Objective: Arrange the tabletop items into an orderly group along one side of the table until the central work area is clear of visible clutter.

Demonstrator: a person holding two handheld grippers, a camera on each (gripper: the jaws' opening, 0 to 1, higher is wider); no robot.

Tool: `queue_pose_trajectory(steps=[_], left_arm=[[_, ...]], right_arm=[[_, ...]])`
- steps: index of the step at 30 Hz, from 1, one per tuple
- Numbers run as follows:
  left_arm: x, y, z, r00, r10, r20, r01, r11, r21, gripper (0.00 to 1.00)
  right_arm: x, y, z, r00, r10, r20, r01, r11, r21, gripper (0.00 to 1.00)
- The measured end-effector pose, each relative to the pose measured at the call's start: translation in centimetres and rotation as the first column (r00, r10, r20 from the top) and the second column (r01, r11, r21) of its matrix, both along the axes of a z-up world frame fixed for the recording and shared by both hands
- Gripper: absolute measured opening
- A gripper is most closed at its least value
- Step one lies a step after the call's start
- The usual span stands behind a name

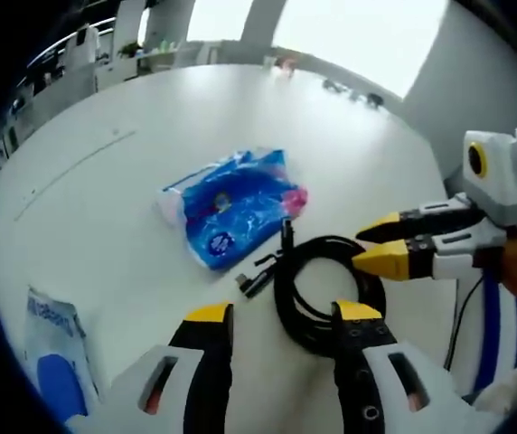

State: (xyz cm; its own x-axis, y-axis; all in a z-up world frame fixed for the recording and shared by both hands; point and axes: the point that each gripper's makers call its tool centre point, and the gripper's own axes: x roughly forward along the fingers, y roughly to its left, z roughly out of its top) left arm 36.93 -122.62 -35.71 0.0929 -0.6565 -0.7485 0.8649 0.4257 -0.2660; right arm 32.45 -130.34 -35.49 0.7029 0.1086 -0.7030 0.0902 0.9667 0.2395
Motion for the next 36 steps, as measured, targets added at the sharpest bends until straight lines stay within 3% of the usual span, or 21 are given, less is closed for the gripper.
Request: queue_pose_trajectory(steps=[6, 22, 36], left_arm=[[0.2, 0.2, 0.4, 1.000, 0.012, 0.012, -0.011, 1.000, -0.018, 0.49], [1.0, 1.1, 1.7, 0.998, 0.036, 0.042, -0.034, 0.998, -0.055, 0.59], [1.8, 2.3, 2.8, 0.996, 0.054, 0.076, -0.047, 0.995, -0.091, 0.74]], right_arm=[[0.5, 0.2, 0.9, 0.998, 0.013, 0.056, -0.014, 1.000, 0.010, 0.31], [0.6, 0.2, 1.5, 0.996, 0.054, 0.076, -0.051, 0.998, -0.032, 0.52], [1.6, -0.2, 3.0, 0.984, 0.103, 0.146, -0.092, 0.992, -0.082, 0.86]])
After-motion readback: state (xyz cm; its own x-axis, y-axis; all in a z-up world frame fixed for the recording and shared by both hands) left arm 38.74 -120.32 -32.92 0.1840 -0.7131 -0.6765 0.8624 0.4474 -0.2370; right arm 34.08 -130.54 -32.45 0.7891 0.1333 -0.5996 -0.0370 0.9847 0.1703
